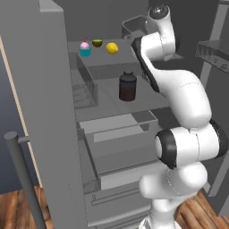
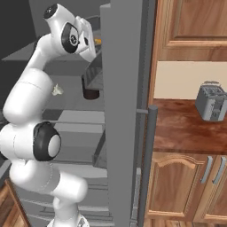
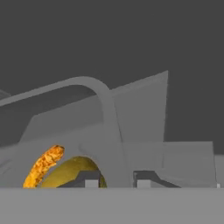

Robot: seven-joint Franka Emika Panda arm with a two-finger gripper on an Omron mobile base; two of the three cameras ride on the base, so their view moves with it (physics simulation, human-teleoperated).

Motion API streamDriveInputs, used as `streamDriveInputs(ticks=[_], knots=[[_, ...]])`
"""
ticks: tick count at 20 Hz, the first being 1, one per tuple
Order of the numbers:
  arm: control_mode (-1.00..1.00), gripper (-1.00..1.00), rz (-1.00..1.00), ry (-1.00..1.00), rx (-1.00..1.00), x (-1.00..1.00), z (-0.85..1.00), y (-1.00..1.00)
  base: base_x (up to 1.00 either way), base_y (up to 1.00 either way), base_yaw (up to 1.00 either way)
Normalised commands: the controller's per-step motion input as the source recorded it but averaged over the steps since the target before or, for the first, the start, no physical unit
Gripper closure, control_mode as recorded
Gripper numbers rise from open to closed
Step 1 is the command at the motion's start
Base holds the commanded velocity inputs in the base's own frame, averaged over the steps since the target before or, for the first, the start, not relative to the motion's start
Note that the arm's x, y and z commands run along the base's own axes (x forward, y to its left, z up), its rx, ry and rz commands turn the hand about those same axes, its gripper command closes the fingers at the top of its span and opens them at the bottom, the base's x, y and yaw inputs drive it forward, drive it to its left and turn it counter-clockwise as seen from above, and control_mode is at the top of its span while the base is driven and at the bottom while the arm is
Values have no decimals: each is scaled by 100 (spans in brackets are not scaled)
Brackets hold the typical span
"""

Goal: Place the tupperware on the top shelf of the fridge. Make space for the tupperware among the existing items by rearranging them on the shelves if needed. Close the fridge door when finished.

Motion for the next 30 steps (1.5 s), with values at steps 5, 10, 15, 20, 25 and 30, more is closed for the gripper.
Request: streamDriveInputs(ticks=[5,10,15,20,25,30], knots=[[-100,-100,-3,-6,-13,93,0,12,0,0,0],[-100,-100,-2,-12,-19,46,0,28,0,0,0],[-100,-100,-1,-20,-28,-58,-15,45,0,0,0],[-100,-100,-1,-4,-20,-100,-11,28,0,0,0],[-100,-100,7,3,3,-100,-2,0,0,0,0],[-100,-100,40,19,5,-100,-19,7,0,0,0]])
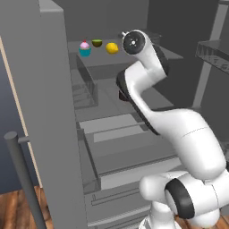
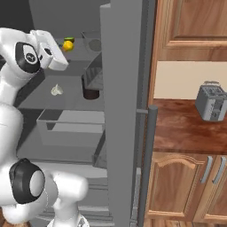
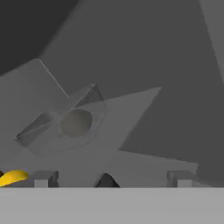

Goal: Place the tupperware on the top shelf of the fridge. Make space for the tupperware among the existing items by rearranging them on the shelves if needed. Close the fridge door when finished.

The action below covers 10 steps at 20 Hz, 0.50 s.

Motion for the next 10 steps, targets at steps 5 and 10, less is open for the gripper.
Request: streamDriveInputs(ticks=[5,10], knots=[[-100,-100,72,16,-24,-100,-46,27,0,0,0],[-100,-100,68,26,-44,-100,-65,29,0,0,0]])
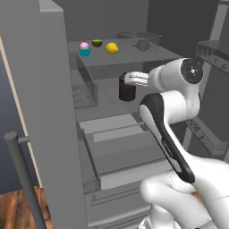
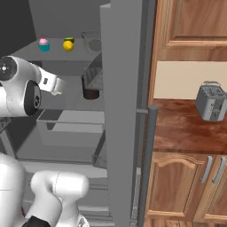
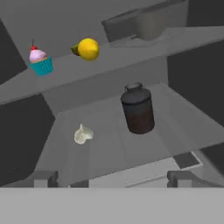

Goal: Place the tupperware on the top shelf of the fridge. Make space for the tupperware among the existing items by rearranging them on the shelves if needed. Close the fridge door when finished.

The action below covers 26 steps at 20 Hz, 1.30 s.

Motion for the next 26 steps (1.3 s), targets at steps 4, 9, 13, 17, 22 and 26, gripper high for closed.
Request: streamDriveInputs(ticks=[4,9,13,17,22,26], knots=[[-100,-100,42,35,-30,-83,-40,13,0,0,0],[-100,-100,7,22,-19,-17,-1,-7,0,0,0],[-100,-100,-12,8,-11,-5,-4,-35,0,0,0],[-100,-100,-10,2,-2,5,-1,-7,0,0,0],[100,-100,0,0,0,0,0,0,-21,15,0],[100,-100,0,0,0,0,0,0,-62,49,0]])
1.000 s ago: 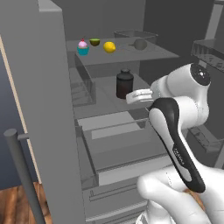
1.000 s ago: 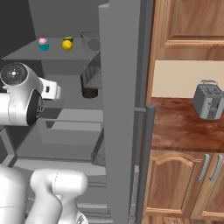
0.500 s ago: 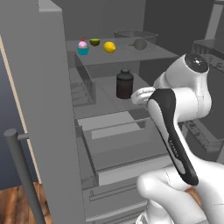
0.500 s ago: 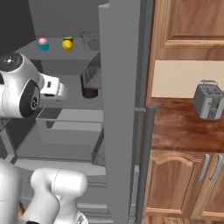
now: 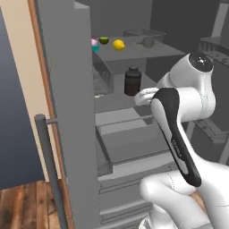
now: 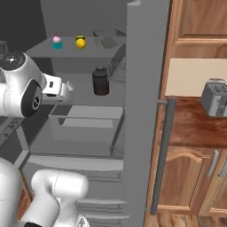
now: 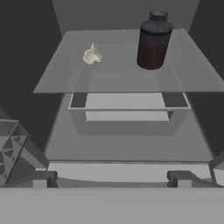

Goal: Place the tupperware on the top shelf of the fridge. Make space for the tupperware among the existing items by rearranging them on the shelves if needed. Close the fridge door when finished.

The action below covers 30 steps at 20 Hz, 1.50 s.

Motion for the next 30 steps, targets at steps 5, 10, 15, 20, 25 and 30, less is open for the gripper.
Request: streamDriveInputs(ticks=[5,10,15,20,25,30], knots=[[100,-100,0,0,0,0,0,0,-76,5,0],[100,-100,0,0,0,0,0,0,-78,-51,1],[100,-100,0,0,0,0,0,0,-99,-65,5],[100,-100,0,0,0,0,0,0,-100,-69,8],[-100,-100,0,0,0,-8,0,-4,-37,-10,1],[-100,-100,0,-4,0,-48,0,-14,0,0,0]])
